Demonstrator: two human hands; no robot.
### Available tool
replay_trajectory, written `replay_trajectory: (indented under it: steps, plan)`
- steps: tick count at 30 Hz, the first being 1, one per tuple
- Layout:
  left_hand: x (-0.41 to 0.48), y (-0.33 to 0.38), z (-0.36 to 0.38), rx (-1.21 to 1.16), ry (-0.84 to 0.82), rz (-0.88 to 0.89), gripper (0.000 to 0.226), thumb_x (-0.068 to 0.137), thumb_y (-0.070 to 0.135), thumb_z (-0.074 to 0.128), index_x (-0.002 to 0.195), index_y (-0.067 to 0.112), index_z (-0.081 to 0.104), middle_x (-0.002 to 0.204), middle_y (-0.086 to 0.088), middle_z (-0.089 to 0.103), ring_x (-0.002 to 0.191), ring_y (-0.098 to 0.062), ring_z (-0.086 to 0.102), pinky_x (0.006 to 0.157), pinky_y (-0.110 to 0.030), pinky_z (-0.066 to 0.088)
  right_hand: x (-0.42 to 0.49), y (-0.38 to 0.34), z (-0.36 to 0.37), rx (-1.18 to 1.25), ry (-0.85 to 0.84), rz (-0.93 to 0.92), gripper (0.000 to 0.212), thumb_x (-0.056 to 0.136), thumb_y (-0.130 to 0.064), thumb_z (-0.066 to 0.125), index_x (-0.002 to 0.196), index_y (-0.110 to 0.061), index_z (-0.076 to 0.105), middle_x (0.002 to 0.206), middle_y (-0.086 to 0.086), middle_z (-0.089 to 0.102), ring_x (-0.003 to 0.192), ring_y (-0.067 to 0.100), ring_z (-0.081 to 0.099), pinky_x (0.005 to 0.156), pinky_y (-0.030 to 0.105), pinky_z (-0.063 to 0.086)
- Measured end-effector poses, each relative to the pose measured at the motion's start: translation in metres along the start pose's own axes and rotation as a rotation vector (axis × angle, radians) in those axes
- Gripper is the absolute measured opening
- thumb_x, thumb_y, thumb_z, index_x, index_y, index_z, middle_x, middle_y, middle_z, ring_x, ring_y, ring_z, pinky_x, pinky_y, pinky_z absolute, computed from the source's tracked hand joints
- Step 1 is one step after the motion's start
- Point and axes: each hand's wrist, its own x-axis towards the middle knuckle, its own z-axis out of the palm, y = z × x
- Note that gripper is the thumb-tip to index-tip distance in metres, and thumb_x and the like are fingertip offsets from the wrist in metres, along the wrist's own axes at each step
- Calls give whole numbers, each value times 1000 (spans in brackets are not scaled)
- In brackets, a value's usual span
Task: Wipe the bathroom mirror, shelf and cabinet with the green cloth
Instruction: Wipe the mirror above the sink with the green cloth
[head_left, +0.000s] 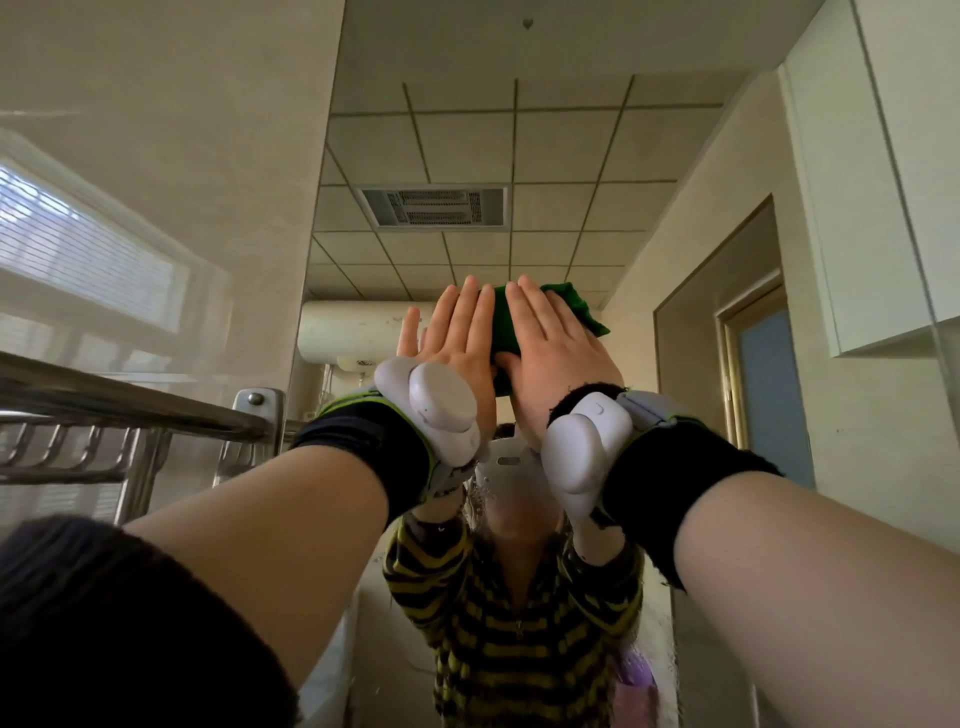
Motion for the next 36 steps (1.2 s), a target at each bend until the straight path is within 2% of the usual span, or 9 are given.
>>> replay_trajectory:
  steps: [9, 17, 31, 36]
  plan:
    - [15, -15, -7, 1, 18, -18, 58, 99, 26, 26, 150, 20, -1, 158, 4, -4, 144, -12, -6, 115, -41, -9, 26, -11, -1, 7, -21, -6, 65, 97, -36, 36, 148, -26, -2, 155, -13, -8, 142, 13, -1, 113, 32, 9]
    - [14, -21, -7, -31, 23, -48, 59, 99, 26, 27, 150, 21, -1, 157, 6, -5, 144, -11, -7, 115, -41, -8, 26, -19, 10, 24, 49, 2, 63, 97, -35, 35, 148, -27, -3, 155, -14, -8, 142, 13, -1, 112, 30, 7]
    - [-13, -37, -26, 26, -107, -69, 61, 100, 26, 25, 149, 22, -13, 155, 7, -18, 142, -10, -16, 116, -41, -8, 10, -45, 29, 27, 80, -9, 64, 97, -36, 35, 148, -27, -4, 155, -14, -9, 142, 12, -1, 113, 30, 5]
    - [-19, -42, -26, 18, -103, -74, 63, 100, 28, 27, 148, 22, -13, 155, 8, -19, 142, -9, -17, 115, -40, -10, 6, -50, 34, 16, 91, -17, 63, 97, -36, 34, 147, -28, -4, 155, -15, -9, 142, 11, -2, 112, 28, 3]
